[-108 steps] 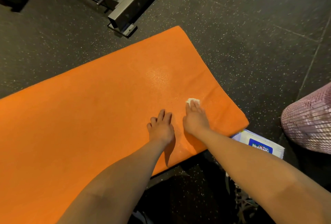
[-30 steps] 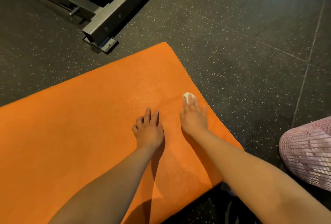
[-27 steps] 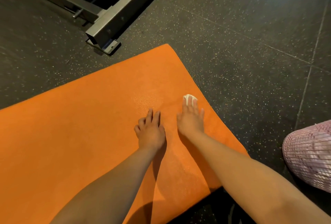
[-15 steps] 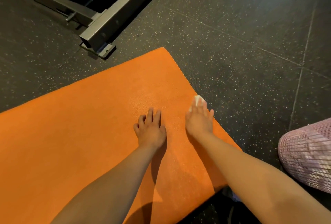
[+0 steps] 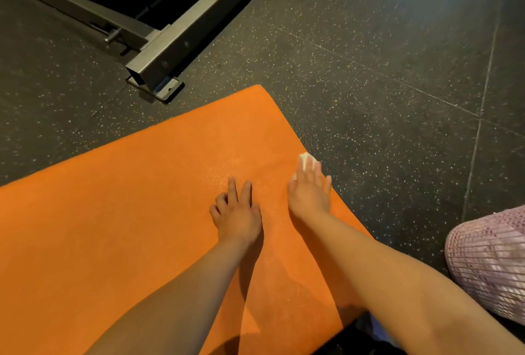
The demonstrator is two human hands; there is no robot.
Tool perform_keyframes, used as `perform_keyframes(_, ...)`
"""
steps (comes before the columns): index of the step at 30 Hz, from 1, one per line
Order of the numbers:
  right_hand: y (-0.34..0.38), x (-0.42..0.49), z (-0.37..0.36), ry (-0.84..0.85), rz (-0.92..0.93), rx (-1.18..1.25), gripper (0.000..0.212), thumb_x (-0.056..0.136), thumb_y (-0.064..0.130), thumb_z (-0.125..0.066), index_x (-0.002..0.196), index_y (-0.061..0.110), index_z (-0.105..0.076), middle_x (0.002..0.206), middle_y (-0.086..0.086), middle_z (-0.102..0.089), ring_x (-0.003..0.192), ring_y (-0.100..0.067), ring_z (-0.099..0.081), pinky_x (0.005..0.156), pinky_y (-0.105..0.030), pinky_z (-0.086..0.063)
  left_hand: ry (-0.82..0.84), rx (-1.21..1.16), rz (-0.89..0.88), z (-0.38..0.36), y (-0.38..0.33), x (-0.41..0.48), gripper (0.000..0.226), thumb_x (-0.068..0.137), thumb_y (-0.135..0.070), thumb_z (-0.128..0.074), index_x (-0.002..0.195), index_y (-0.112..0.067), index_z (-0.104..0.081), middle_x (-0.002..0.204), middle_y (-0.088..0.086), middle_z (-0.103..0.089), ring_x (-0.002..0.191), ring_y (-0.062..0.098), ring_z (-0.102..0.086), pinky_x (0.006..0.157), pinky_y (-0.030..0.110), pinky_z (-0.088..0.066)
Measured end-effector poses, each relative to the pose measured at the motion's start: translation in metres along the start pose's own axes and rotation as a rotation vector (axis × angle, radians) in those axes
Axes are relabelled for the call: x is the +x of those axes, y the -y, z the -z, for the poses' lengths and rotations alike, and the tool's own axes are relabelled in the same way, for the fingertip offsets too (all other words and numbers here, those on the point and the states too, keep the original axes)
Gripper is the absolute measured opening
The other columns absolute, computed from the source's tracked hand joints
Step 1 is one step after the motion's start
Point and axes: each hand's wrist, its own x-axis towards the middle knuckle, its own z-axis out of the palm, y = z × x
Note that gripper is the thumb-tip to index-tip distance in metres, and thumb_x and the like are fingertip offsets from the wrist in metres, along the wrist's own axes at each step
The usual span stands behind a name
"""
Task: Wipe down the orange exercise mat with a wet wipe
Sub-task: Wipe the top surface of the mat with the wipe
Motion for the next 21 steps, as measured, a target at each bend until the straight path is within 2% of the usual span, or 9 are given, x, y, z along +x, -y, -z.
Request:
perform_keyframes(1, 0.004, 0.004, -0.001, -0.01, -0.054, 0.022, 0.061, 0.108, 0.037, -0.02, 0.161, 0.027, 0.008, 0.169, 0.001, 0.014, 0.155, -0.02, 0.017, 0.124, -0.05, 0.008, -0.009, 0.001, -0.003, 0.002, 0.002, 0.003, 0.058, 0.106, -0.044, -0.031, 0.159, -0.036, -0.008, 0.168, -0.001, 0.009, 0.142, 0.031, -0.017, 0.115, 0.048, -0.016)
perform_keyframes(3, 0.023, 0.003, -0.007, -0.017, 0.006, -0.015, 0.063, 0.108, 0.037, -0.022, 0.162, 0.024, 0.008, 0.169, -0.001, 0.014, 0.155, -0.021, 0.017, 0.123, -0.049, 0.006, -0.045, -0.024, -0.006, 0.007, 0.008, 0.011, 0.059, 0.107, -0.039, -0.031, 0.16, -0.031, -0.007, 0.168, -0.003, 0.004, 0.139, 0.029, -0.021, 0.115, 0.047, -0.018)
perform_keyframes(7, 0.06, -0.01, -0.024, 0.095, 0.437, -0.106, 0.058, 0.109, 0.033, -0.026, 0.163, 0.029, -0.003, 0.17, 0.003, 0.004, 0.156, -0.017, 0.012, 0.123, -0.05, 0.008, -0.089, -0.064, -0.003, 0.006, 0.013, 0.022, 0.059, 0.106, -0.038, -0.031, 0.16, -0.033, -0.009, 0.168, -0.008, 0.001, 0.141, 0.027, -0.019, 0.117, 0.048, -0.015)
perform_keyframes(9, 0.054, -0.003, -0.021, 0.095, 0.519, -0.166, 0.055, 0.11, 0.035, -0.023, 0.162, 0.032, -0.005, 0.17, 0.006, 0.002, 0.156, -0.014, 0.011, 0.122, -0.049, 0.01, -0.079, -0.039, -0.015, 0.003, 0.015, 0.022, 0.057, 0.106, -0.04, -0.027, 0.159, -0.036, -0.009, 0.168, -0.008, 0.004, 0.143, 0.027, -0.016, 0.117, 0.049, -0.014)
perform_keyframes(11, 0.036, 0.008, -0.014, 0.023, 0.393, -0.18, 0.054, 0.11, 0.036, -0.018, 0.162, 0.033, -0.001, 0.17, 0.007, 0.005, 0.155, -0.014, 0.011, 0.123, -0.05, 0.008, -0.064, -0.021, -0.018, 0.001, 0.018, 0.022, 0.055, 0.106, -0.042, -0.025, 0.158, -0.039, -0.009, 0.168, -0.009, 0.005, 0.143, 0.027, -0.015, 0.117, 0.049, -0.013)
perform_keyframes(14, 0.013, 0.023, 0.003, -0.049, 0.029, -0.043, 0.057, 0.109, 0.035, -0.017, 0.162, 0.028, 0.004, 0.17, 0.003, 0.007, 0.156, -0.018, 0.012, 0.124, -0.051, 0.003, -0.055, -0.018, -0.007, 0.006, 0.018, 0.024, 0.055, 0.105, -0.043, -0.029, 0.158, -0.04, -0.013, 0.168, -0.01, 0.001, 0.142, 0.028, -0.015, 0.117, 0.049, -0.013)
perform_keyframes(16, 0.022, 0.024, 0.001, -0.058, -0.023, 0.002, 0.059, 0.109, 0.033, -0.021, 0.162, 0.025, 0.003, 0.17, 0.0, 0.008, 0.156, -0.02, 0.012, 0.124, -0.05, 0.003, -0.066, -0.033, -0.005, 0.01, 0.015, 0.027, 0.055, 0.104, -0.041, -0.033, 0.157, -0.039, -0.019, 0.167, -0.009, -0.005, 0.14, 0.028, -0.017, 0.115, 0.048, -0.015)
perform_keyframes(19, 0.053, 0.012, -0.016, -0.027, 0.23, -0.045, 0.063, 0.107, 0.023, -0.031, 0.162, 0.026, 0.0, 0.17, 0.001, 0.008, 0.155, -0.019, 0.014, 0.124, -0.05, 0.004, -0.101, -0.058, 0.002, 0.013, 0.013, 0.035, 0.051, 0.104, -0.04, -0.035, 0.154, -0.038, -0.026, 0.166, -0.007, -0.012, 0.138, 0.029, -0.021, 0.113, 0.047, -0.018)
perform_keyframes(21, 0.062, 0.003, -0.026, 0.054, 0.441, -0.088, 0.062, 0.107, 0.026, -0.034, 0.162, 0.03, -0.007, 0.17, 0.005, 0.003, 0.156, -0.016, 0.011, 0.125, -0.052, 0.003, -0.098, -0.068, 0.02, 0.013, 0.012, 0.04, 0.052, 0.104, -0.04, -0.034, 0.155, -0.041, -0.022, 0.168, -0.004, -0.004, 0.144, 0.028, -0.015, 0.114, 0.048, -0.015)
